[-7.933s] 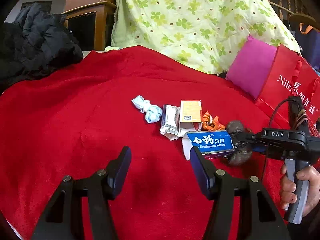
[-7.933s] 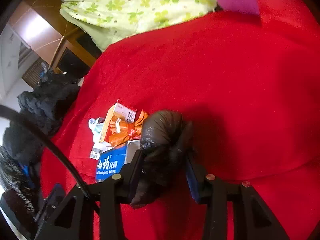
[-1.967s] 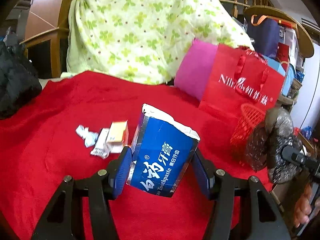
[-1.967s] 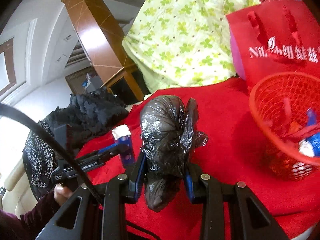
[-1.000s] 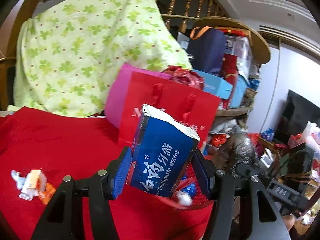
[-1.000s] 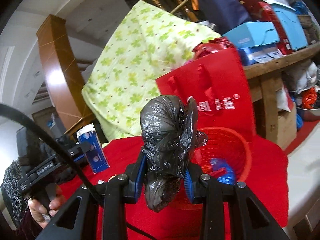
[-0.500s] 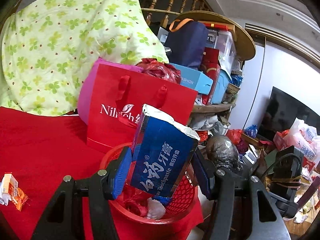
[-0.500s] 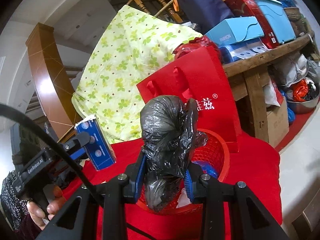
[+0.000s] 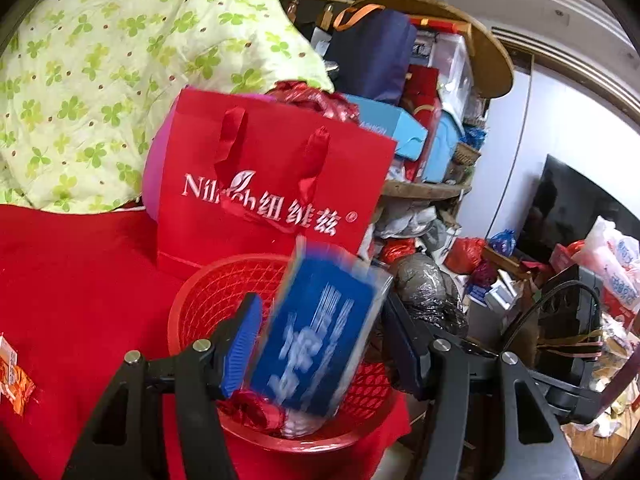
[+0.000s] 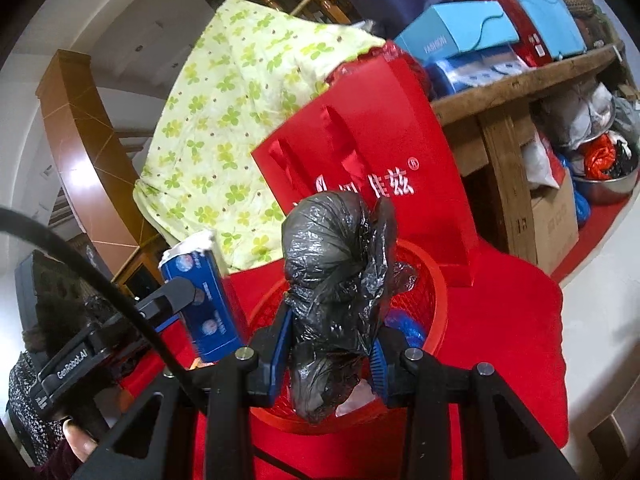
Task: Collect trash
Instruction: 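Open both tools over the basket to drop the bag and box, then move both open tools back to the remaining trash on the cloth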
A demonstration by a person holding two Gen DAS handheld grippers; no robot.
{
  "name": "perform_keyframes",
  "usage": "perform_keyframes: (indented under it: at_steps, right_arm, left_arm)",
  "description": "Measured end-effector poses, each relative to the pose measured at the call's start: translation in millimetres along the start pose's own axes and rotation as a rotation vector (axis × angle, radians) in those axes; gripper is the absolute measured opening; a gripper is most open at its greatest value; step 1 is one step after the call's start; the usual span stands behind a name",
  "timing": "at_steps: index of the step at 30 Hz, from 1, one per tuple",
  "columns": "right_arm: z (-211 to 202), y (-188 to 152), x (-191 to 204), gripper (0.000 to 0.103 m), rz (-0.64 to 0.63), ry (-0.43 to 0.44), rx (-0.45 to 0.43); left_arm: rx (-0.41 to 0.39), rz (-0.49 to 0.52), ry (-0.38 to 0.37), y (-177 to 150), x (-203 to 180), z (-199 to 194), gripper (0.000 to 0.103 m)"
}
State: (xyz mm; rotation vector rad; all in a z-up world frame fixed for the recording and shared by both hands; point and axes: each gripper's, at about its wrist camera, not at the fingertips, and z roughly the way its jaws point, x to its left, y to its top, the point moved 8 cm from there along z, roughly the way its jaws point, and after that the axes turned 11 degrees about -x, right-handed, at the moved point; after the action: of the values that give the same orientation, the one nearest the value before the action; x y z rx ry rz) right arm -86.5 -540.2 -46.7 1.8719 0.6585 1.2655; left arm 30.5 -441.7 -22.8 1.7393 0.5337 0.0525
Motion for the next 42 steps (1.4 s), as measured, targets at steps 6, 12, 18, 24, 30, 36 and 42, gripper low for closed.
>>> perform_keyframes:
  at_steps: [6,12,18,24,30,36,42]
  right_arm:
    - [11,-8,-3,0.068,0.023,0.006,0.031]
    - [2,-1,17,0.068,-0.014,0.051,-0.025]
    - [-10,-2,66,0.068,-0.087,0.141,-0.066]
    - [-10,-25,130,0.068,-0.179,0.230,-0.038]
    - [7,-66,183,0.068,-0.232,0.308,0.060]
    - [24,-106,214,0.068,-0.270,0.335,0.153]
    - [34,-135,238,0.068,-0.317,0.354,0.214]
  left_arm:
    - [0.023,-0.027,0.042,-11,19,-4,0.066]
    - [-0.010,0.003,0.101,-14,42,-37,0.070]
    - [-0.019,0.008,0.205,-33,82,-90,0.071]
    - [-0.014,0.003,0.382,-61,147,-150,0.072]
    - [-0.019,-0.056,0.557,-86,220,-209,0.072]
    - [-0.050,-0.134,0.713,-95,284,-254,0.072]
    - [-0.068,-0.151,0.797,-90,321,-270,0.072]
